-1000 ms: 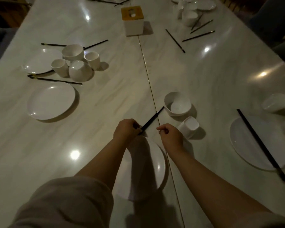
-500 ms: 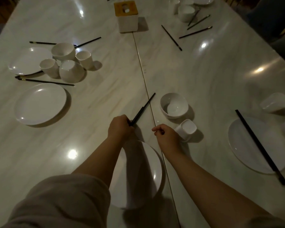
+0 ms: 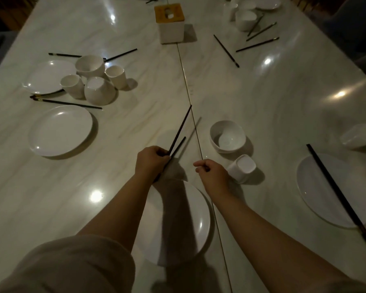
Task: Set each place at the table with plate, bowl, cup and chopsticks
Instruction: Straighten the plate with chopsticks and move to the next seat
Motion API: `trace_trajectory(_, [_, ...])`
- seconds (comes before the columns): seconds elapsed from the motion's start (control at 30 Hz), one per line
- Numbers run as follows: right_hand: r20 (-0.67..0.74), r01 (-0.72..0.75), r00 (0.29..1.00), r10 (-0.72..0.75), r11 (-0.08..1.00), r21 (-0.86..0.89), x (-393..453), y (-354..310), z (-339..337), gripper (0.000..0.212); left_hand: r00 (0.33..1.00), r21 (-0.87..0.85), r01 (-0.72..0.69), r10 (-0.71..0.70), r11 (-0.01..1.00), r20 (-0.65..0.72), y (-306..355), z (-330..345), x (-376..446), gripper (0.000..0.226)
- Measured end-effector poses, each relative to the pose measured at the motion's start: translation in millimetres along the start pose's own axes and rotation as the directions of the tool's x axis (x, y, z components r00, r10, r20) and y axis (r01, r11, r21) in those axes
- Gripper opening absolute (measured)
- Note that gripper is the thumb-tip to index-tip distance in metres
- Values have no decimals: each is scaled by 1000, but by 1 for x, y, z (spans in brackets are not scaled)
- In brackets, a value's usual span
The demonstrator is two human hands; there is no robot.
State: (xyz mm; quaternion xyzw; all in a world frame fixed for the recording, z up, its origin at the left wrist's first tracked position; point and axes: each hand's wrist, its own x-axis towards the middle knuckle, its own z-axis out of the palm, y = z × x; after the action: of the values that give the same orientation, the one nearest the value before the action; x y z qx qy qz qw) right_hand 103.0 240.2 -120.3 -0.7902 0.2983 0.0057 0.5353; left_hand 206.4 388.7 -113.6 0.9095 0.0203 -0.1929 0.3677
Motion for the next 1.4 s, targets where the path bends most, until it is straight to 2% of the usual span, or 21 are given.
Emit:
trace_trajectory(0.13, [65,-39,998,27,980,193,-7,-19,4,24,998,-282,13,4,959,59,6,0,-38,22])
trace_trajectory(0.27, [107,-77,993,46,947,311,-22,-35,8,20,988,-350,12,43,937,148,-5,5,-77,16])
trace_trajectory(0.33, [110,-89,992,58,952,293,-32,-36,8,19,982,-306,-14,71,952,173,-13,5,-91,16])
trace_trajectory(0.4, [92,-86,993,67,971,222,-43,-31,8,16,981,-184,-91,120,979,151,-23,4,-100,19])
trace_trajectory(0.53, [103,-117,988,117,993,-2,-73,-13,16,15,971,83,-190,199,978,-131,-50,-2,-114,17])
trace_trajectory(0.67, [169,-48,981,92,967,-250,-100,5,30,11,957,107,-153,174,982,-232,-81,0,-126,21])
trace_trajectory(0.8, [166,-7,984,65,944,-331,-112,5,35,18,953,114,-159,182,981,-242,-97,4,-131,20])
trace_trajectory(1.0, [161,13,986,43,945,-328,-111,6,39,21,951,67,-156,168,986,-261,-100,0,-120,24])
trace_trajectory(1.1, [106,8,994,26,950,-313,-105,6,37,21,947,121,-152,179,981,-267,-93,-7,-102,22])
trace_trajectory(1.23, [-8,13,1000,-16,956,-294,-88,5,29,16,967,151,-136,164,979,-193,-77,-15,-67,20])
trace_trajectory(1.4, [-41,32,998,-44,965,-258,-65,1,21,16,999,195,-48,48,980,4,-50,-16,-31,20])
